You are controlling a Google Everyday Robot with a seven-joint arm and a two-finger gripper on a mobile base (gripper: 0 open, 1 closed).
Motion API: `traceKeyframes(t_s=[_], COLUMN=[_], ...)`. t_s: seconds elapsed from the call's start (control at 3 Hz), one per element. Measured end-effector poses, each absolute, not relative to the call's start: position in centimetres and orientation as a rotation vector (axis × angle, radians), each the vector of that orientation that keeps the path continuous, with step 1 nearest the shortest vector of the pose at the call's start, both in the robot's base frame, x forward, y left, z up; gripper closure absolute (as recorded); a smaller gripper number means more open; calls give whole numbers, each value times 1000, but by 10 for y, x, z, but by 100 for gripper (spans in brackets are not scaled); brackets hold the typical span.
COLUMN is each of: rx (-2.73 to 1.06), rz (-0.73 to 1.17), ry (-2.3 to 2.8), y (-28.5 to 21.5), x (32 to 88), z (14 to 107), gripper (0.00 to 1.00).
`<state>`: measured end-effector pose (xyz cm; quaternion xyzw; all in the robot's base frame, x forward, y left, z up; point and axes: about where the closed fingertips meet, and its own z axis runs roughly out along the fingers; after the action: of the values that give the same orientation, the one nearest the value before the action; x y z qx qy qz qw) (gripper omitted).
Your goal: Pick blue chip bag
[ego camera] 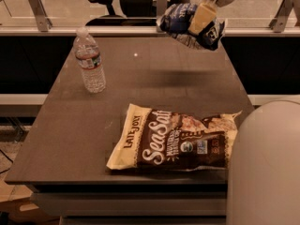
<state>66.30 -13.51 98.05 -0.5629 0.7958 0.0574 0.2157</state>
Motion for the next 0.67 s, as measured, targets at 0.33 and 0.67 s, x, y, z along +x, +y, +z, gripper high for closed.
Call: traceKeyframes(t_s=[0.33,0.67], rx=[-1552,-1549], rz=[174,192], ry=[2166,2140], y=[-136,-135], x=[653,647], z=[998,1006], gripper=[100,100])
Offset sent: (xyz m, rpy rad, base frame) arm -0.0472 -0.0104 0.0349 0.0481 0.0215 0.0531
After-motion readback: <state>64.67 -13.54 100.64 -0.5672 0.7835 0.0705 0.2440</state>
